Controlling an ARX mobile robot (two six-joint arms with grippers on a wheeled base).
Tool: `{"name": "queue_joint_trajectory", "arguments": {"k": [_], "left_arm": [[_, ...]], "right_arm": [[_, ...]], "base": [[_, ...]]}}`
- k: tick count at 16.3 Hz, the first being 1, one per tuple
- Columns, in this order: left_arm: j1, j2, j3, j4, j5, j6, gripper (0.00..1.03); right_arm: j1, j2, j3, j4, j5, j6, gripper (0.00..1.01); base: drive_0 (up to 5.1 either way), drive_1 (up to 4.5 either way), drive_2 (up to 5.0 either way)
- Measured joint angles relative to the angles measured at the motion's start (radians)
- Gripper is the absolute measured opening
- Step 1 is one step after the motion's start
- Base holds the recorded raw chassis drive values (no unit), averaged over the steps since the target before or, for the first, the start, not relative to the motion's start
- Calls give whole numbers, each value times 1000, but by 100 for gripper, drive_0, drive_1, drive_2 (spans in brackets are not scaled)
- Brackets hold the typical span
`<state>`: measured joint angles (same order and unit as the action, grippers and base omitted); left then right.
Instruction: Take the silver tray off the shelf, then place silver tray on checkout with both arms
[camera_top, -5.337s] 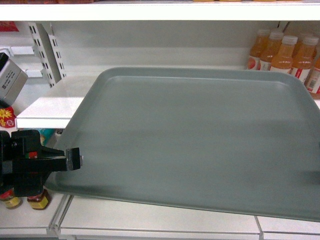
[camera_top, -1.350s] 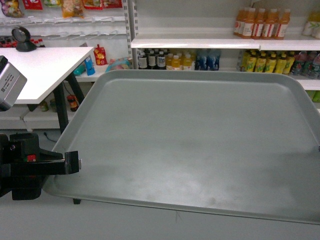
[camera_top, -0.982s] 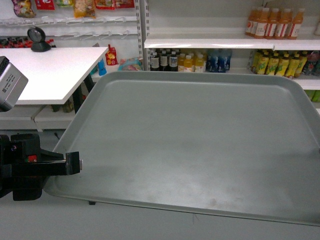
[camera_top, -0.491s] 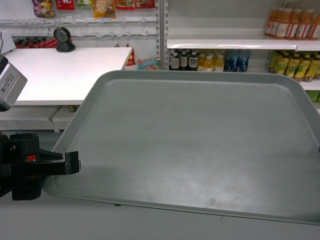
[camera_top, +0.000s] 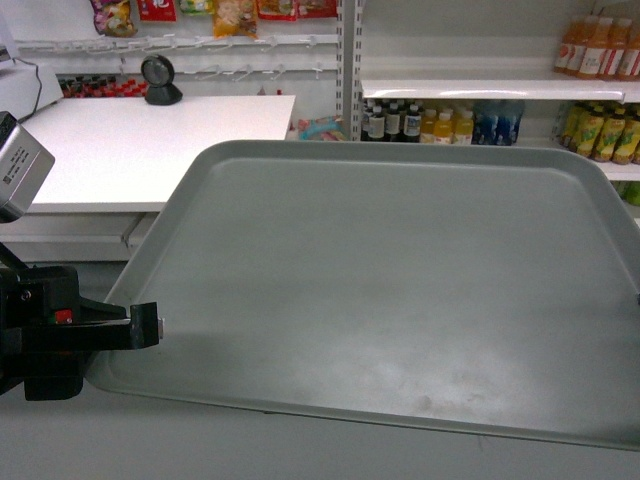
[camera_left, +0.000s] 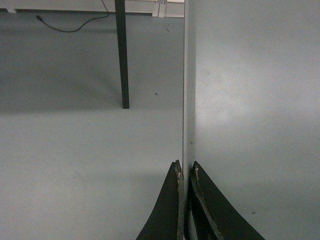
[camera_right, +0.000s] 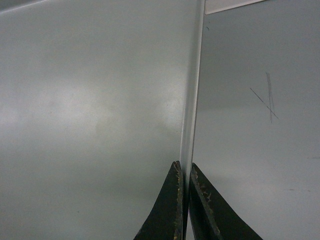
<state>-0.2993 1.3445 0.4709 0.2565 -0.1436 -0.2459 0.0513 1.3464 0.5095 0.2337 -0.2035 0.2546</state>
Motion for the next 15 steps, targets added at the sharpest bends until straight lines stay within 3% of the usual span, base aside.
{"name": "queue_joint_trajectory", "arguments": {"k": [15], "left_arm": [[0,0,0,0,-1,0,3]], "right_arm": [[0,0,0,-1,-1,0,2]], "base": [[-494,252,252]]}}
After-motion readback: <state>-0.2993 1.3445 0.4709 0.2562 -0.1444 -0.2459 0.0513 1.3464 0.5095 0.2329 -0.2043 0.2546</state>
